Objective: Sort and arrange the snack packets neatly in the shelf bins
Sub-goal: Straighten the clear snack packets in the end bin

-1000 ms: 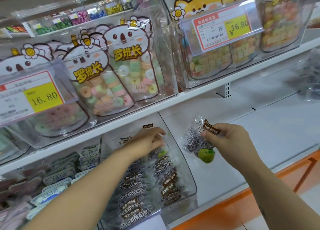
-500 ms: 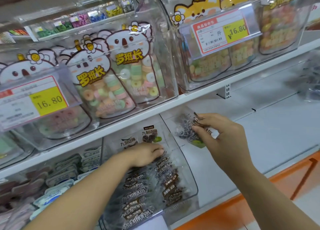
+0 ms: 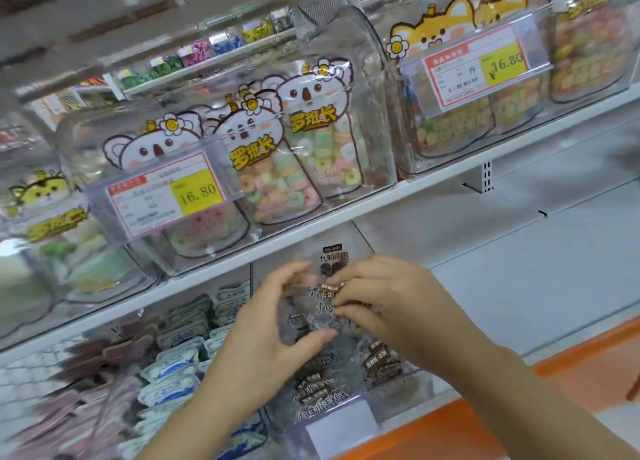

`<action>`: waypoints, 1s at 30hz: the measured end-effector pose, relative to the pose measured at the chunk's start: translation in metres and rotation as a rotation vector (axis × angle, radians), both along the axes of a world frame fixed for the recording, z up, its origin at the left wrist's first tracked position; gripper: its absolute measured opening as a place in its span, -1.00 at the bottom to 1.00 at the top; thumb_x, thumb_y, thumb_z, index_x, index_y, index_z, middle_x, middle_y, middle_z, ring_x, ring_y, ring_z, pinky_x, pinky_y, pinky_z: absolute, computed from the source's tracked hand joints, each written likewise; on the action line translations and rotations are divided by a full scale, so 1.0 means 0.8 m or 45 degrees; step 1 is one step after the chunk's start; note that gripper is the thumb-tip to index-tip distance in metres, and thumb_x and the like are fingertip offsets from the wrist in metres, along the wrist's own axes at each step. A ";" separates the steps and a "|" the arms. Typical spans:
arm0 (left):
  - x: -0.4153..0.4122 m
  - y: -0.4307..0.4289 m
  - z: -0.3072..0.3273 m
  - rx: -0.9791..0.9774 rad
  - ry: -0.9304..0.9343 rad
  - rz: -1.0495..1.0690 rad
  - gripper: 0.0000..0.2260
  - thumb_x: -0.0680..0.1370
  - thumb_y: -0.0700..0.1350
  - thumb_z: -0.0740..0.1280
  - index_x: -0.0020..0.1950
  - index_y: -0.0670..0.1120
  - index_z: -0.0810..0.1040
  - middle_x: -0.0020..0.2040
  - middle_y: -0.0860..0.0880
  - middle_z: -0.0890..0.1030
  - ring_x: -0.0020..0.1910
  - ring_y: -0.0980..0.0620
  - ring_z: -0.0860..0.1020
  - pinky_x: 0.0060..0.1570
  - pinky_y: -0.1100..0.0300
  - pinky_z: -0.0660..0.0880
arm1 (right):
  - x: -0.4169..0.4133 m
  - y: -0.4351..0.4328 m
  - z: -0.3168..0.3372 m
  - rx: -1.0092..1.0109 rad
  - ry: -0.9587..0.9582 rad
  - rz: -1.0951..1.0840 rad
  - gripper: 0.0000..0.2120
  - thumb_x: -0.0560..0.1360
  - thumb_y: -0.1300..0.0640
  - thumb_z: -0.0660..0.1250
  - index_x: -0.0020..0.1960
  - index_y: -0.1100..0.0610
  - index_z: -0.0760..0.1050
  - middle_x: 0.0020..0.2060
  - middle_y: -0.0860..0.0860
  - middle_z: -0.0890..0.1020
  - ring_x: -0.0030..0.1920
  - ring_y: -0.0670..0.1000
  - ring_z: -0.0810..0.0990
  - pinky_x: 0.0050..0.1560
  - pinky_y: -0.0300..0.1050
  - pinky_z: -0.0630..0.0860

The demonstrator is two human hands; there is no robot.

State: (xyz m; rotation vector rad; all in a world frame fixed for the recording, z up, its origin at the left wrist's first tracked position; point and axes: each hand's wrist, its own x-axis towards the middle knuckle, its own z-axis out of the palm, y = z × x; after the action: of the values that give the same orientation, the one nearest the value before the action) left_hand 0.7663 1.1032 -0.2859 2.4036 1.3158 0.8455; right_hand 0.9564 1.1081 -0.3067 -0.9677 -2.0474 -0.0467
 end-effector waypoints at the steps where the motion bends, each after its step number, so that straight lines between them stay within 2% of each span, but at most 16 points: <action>1: -0.002 0.000 0.001 0.025 0.067 0.015 -0.44 0.28 0.18 0.47 0.16 0.40 0.27 0.11 0.41 0.45 0.15 0.46 0.38 0.11 0.56 0.27 | -0.005 -0.001 -0.002 -0.025 -0.011 0.021 -0.75 0.41 -0.03 0.22 -0.23 0.01 0.65 -0.17 -0.12 0.68 -0.19 -0.08 0.62 -0.22 -0.11 0.61; 3: -0.004 -0.003 0.007 0.030 0.211 0.039 -0.41 0.29 0.14 0.49 0.16 0.43 0.23 0.09 0.40 0.45 0.11 0.46 0.40 0.10 0.50 0.33 | -0.011 -0.002 -0.007 -0.067 0.000 0.060 -0.74 0.40 -0.05 0.22 -0.22 0.01 0.65 -0.17 -0.13 0.68 -0.20 -0.09 0.62 -0.24 -0.11 0.61; 6: -0.002 -0.008 0.018 -0.076 0.394 0.061 -0.20 0.33 0.19 0.46 0.26 0.56 -0.09 0.14 0.33 0.48 -0.01 0.31 0.49 0.08 0.34 0.43 | -0.015 -0.003 -0.011 -0.103 0.003 0.092 -0.75 0.39 -0.09 0.23 -0.22 -0.01 0.64 -0.18 -0.16 0.64 -0.19 -0.15 0.58 -0.24 -0.18 0.59; 7: -0.001 -0.011 0.021 -0.069 0.514 0.065 -0.22 0.34 0.22 0.43 0.30 0.52 -0.07 0.16 0.28 0.50 -0.05 0.27 0.49 0.05 0.29 0.45 | -0.015 -0.003 -0.012 -0.099 0.004 0.096 -0.74 0.39 -0.10 0.23 -0.22 -0.01 0.64 -0.19 -0.17 0.63 -0.19 -0.17 0.57 -0.24 -0.19 0.58; 9: 0.001 -0.013 0.026 0.048 0.789 0.096 -0.40 0.38 0.26 0.37 0.35 0.31 0.19 0.18 0.21 0.51 -0.01 0.18 0.50 0.02 0.22 0.47 | -0.019 -0.003 -0.014 -0.096 0.007 0.117 -0.74 0.38 -0.10 0.23 -0.22 0.00 0.64 -0.20 -0.17 0.62 -0.20 -0.16 0.57 -0.25 -0.17 0.59; 12: 0.000 -0.011 0.029 0.176 0.996 0.113 -0.59 0.40 0.25 0.34 0.17 0.15 0.40 0.14 0.17 0.48 0.07 0.12 0.51 -0.03 0.14 0.50 | -0.029 -0.003 -0.015 -0.014 -0.031 0.181 -0.77 0.37 -0.06 0.26 -0.26 0.01 0.64 -0.23 -0.14 0.62 -0.24 -0.06 0.58 -0.29 -0.10 0.58; 13: 0.000 -0.010 0.030 0.134 0.972 0.104 -0.63 0.39 0.23 0.35 0.11 0.13 0.42 0.09 0.16 0.51 0.04 0.12 0.52 -0.06 0.13 0.51 | -0.033 -0.003 -0.016 0.016 -0.035 0.200 -0.79 0.38 -0.04 0.28 -0.28 0.01 0.64 -0.24 -0.12 0.62 -0.26 -0.04 0.58 -0.30 -0.10 0.57; 16: 0.002 -0.008 0.024 -0.169 0.697 0.090 -0.72 0.33 0.16 0.41 -0.06 0.09 0.45 -0.15 0.10 0.59 -0.14 0.14 0.56 -0.15 0.12 0.52 | -0.036 -0.002 -0.020 0.031 -0.029 0.223 -0.82 0.39 -0.02 0.32 -0.26 0.04 0.64 -0.22 -0.10 0.62 -0.24 -0.01 0.58 -0.30 -0.07 0.56; 18: 0.001 -0.008 0.017 -0.165 0.609 0.101 -0.78 0.35 0.09 0.39 -0.08 0.10 0.45 -0.21 0.11 0.59 -0.19 0.16 0.56 -0.19 0.16 0.50 | -0.034 -0.005 -0.022 -0.034 -0.020 0.236 -0.80 0.39 -0.06 0.33 -0.18 0.03 0.65 -0.13 -0.10 0.63 -0.15 -0.03 0.58 -0.21 -0.04 0.58; 21: -0.004 -0.002 0.010 -0.091 0.450 0.188 -0.70 0.38 0.06 0.42 0.07 0.19 0.47 -0.14 0.18 0.61 -0.18 0.23 0.56 -0.16 0.30 0.49 | -0.018 -0.007 -0.013 -0.144 0.202 0.210 -0.73 0.38 -0.15 0.32 -0.04 -0.04 0.64 0.05 -0.16 0.58 0.04 -0.20 0.53 0.08 -0.29 0.52; 22: -0.004 0.002 0.010 -0.091 0.371 0.250 -0.64 0.38 0.09 0.45 0.14 0.21 0.46 -0.11 0.20 0.61 -0.20 0.27 0.55 -0.18 0.37 0.47 | -0.009 -0.007 -0.009 -0.135 0.309 0.162 -0.74 0.39 -0.14 0.33 -0.03 -0.03 0.64 0.06 -0.16 0.57 0.05 -0.25 0.51 0.11 -0.38 0.46; 24: -0.002 0.018 0.007 -0.081 0.295 0.379 -0.55 0.39 0.13 0.45 0.24 0.16 0.44 -0.14 0.17 0.61 -0.34 0.31 0.51 -0.32 0.46 0.39 | 0.009 -0.003 -0.004 -0.045 0.487 0.014 -0.87 0.41 -0.01 0.38 -0.10 0.01 0.63 -0.08 -0.18 0.58 -0.05 -0.30 0.51 0.00 -0.48 0.41; 25: 0.001 0.027 0.005 -0.062 0.289 0.415 -0.54 0.40 0.13 0.43 0.26 0.13 0.43 -0.14 0.13 0.62 -0.38 0.27 0.51 -0.36 0.43 0.39 | 0.018 -0.001 -0.006 -0.008 0.527 -0.049 -0.96 0.42 0.07 0.39 -0.14 0.01 0.61 -0.18 -0.20 0.57 -0.14 -0.29 0.51 -0.09 -0.48 0.41; 27: 0.013 0.049 -0.001 0.023 0.273 0.422 -0.57 0.43 0.11 0.41 0.27 0.09 0.43 -0.03 0.08 0.64 -0.22 0.12 0.58 -0.22 0.30 0.47 | 0.027 0.002 -0.012 -0.002 0.558 -0.128 -0.92 0.41 0.17 0.38 -0.19 0.00 0.58 -0.32 -0.19 0.57 -0.26 -0.23 0.49 -0.23 -0.44 0.39; 29: 0.028 0.076 -0.007 0.089 0.310 0.430 -0.57 0.46 0.08 0.39 0.30 0.09 0.41 0.10 0.07 0.60 0.01 0.03 0.58 -0.05 0.26 0.44 | 0.031 0.004 -0.019 -0.033 0.571 -0.145 -0.93 0.40 0.18 0.37 -0.21 0.03 0.59 -0.36 -0.17 0.57 -0.29 -0.20 0.49 -0.27 -0.45 0.38; 30: 0.036 0.090 -0.011 0.076 0.362 0.449 -0.57 0.47 0.09 0.37 0.31 0.10 0.39 0.14 0.07 0.59 0.06 0.02 0.56 -0.01 0.25 0.43 | 0.032 0.005 -0.020 -0.048 0.575 -0.148 -0.94 0.40 0.18 0.37 -0.22 0.04 0.59 -0.36 -0.18 0.57 -0.30 -0.20 0.49 -0.27 -0.46 0.37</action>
State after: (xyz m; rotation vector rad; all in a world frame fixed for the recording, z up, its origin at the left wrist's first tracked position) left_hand 0.7952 1.1751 -0.2944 2.4434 1.8879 0.6458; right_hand 0.9820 1.1119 -0.3230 -1.0145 -1.5827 0.1378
